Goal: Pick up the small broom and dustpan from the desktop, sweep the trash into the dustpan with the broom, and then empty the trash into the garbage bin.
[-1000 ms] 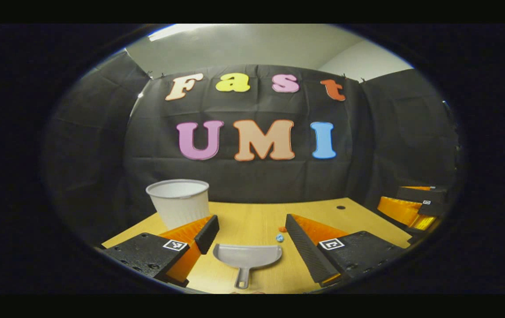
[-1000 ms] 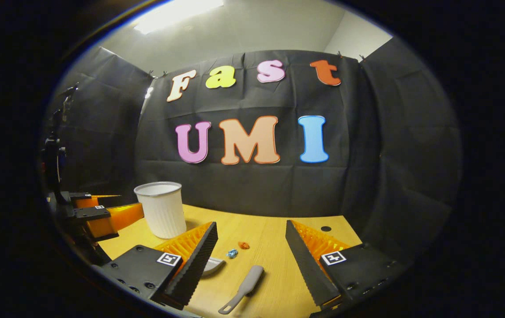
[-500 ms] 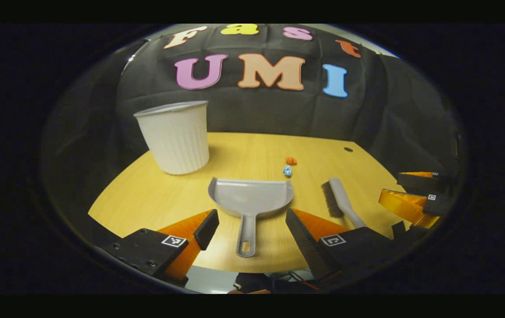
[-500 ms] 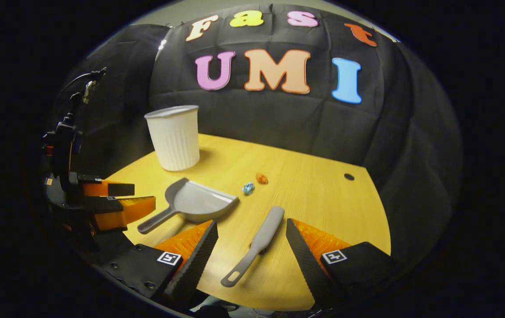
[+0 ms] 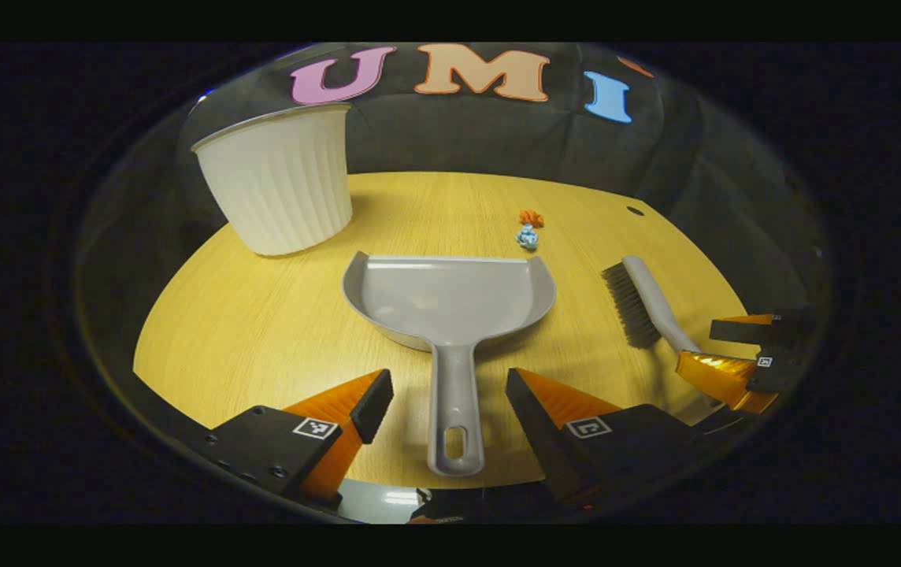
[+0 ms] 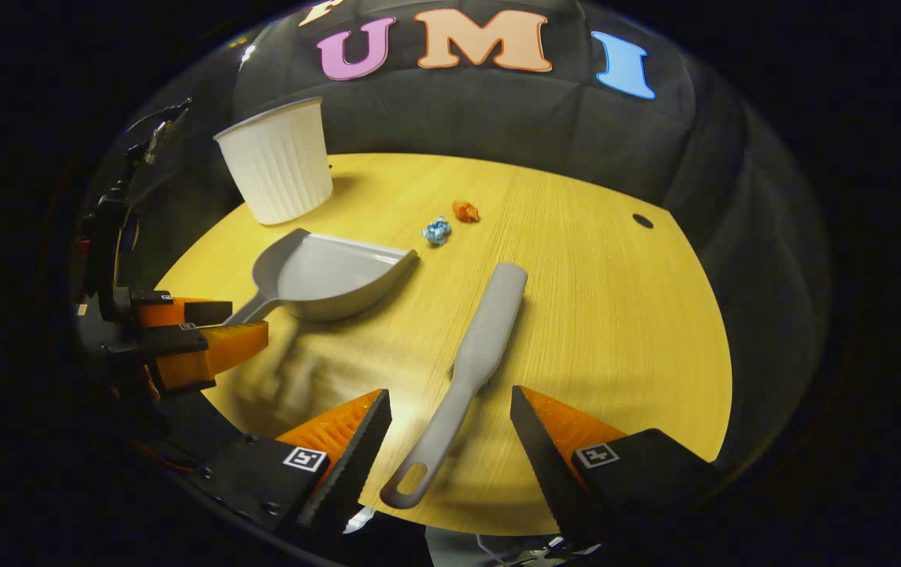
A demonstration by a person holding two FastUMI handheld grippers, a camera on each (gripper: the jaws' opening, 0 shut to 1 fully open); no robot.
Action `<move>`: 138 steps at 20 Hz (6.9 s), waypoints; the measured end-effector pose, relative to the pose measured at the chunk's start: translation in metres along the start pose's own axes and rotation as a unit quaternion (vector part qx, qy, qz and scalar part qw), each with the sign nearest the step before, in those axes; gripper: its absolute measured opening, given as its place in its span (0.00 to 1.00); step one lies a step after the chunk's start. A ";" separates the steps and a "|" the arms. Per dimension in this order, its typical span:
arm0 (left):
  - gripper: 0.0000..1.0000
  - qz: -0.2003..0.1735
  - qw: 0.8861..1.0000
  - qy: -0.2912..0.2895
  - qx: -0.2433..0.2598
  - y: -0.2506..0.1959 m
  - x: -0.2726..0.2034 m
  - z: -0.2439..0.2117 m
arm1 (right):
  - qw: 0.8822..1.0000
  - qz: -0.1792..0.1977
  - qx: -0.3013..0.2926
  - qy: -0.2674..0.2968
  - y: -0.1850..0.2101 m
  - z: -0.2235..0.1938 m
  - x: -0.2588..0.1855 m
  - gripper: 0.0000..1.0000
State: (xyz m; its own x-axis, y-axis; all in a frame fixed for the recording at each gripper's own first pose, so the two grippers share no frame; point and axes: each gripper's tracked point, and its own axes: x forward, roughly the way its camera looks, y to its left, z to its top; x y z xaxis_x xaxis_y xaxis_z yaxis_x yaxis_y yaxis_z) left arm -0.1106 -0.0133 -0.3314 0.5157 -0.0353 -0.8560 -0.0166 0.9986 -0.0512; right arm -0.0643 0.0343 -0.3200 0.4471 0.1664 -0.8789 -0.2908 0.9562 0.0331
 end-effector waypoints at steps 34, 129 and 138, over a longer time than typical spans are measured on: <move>0.19 -0.106 0.972 0.056 0.204 0.003 0.063 0.066 | 0.986 -0.066 -0.141 0.068 -0.077 0.203 0.132 0.12; 0.17 0.087 0.951 -0.258 0.148 0.036 -0.116 0.237 | 0.996 0.057 0.030 -0.059 -0.084 -0.003 0.249 0.16; 0.18 0.054 0.983 -0.143 0.106 0.009 -0.043 0.107 | 0.997 0.010 0.072 -0.030 -0.089 -0.016 0.263 0.15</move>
State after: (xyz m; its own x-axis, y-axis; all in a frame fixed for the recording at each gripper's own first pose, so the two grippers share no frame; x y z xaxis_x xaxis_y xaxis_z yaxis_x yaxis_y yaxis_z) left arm -0.0415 0.0012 -0.2400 0.7414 0.0547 -0.6688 0.0776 0.9830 0.1664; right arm 0.0656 -0.0108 -0.5621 0.4935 0.1964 -0.8473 -0.1777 0.9764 0.1229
